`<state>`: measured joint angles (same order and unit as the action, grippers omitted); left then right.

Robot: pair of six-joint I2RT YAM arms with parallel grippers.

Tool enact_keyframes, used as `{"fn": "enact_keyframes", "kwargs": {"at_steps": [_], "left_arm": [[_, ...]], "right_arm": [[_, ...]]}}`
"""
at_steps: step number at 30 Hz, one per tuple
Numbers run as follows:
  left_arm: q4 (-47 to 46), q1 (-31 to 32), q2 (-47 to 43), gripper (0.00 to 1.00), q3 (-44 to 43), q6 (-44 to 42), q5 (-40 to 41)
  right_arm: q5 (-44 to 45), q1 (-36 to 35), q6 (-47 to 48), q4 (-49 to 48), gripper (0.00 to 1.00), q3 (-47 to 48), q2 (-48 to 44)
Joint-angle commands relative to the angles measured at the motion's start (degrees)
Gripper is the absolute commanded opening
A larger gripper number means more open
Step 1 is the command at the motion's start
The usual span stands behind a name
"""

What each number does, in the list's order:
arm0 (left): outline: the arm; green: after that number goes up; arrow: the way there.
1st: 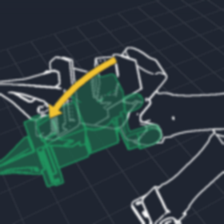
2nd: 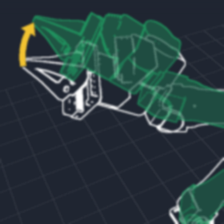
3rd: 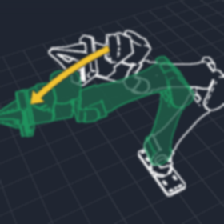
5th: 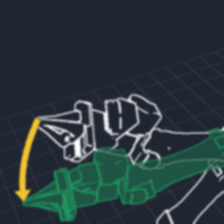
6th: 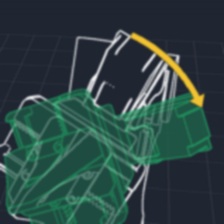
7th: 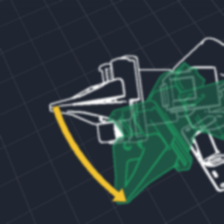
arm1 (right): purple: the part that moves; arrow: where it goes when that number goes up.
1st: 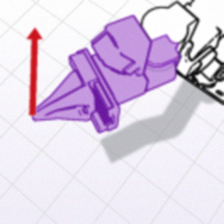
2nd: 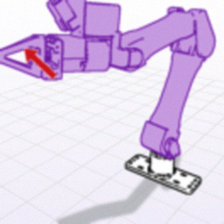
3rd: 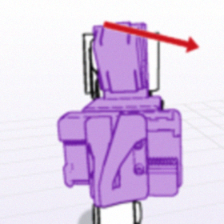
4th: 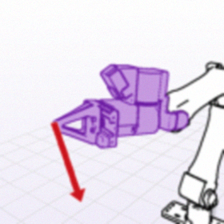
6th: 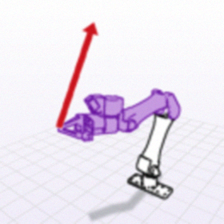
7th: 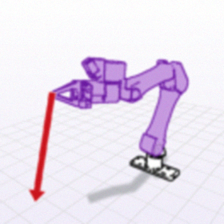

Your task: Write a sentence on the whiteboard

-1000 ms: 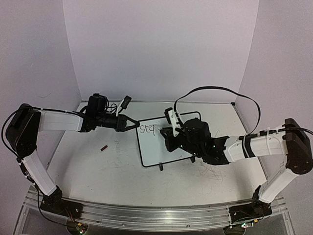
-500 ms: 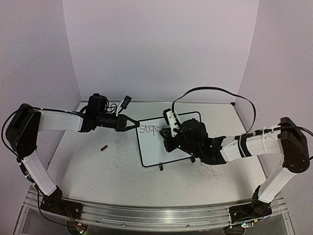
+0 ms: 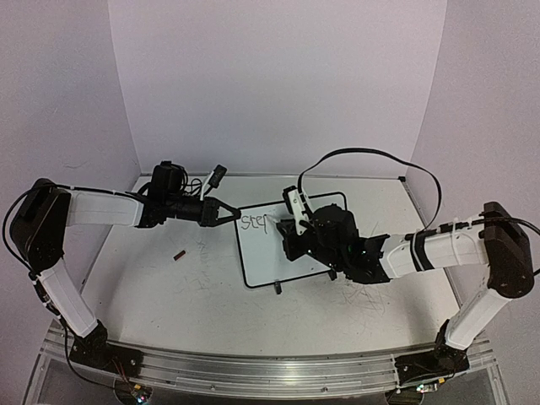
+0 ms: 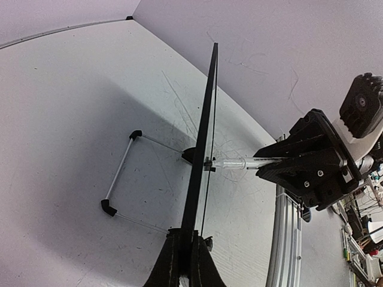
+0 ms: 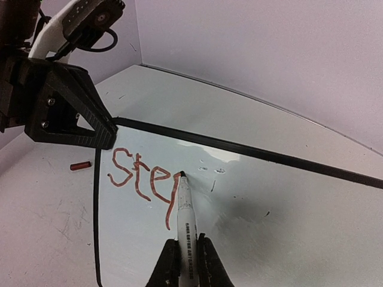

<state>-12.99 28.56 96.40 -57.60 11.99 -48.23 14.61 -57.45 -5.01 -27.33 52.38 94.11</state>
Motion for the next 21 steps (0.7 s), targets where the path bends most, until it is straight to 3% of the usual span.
{"fn": "enact_keyframes", "kwargs": {"at_steps": [1,21], "left_arm": [[-0.15,-0.54,-2.22,0.0,-0.35,-1.0,1.62],[-0.14,-0.52,-1.99,0.0,-0.34,-1.0,1.62]], "right_arm": [[4.29,0.78,-1.21,0.94,0.0,0.14,-1.17],[1.17,0.67,-1.96,1.96,0.0,-2.71,-2.56]]}}
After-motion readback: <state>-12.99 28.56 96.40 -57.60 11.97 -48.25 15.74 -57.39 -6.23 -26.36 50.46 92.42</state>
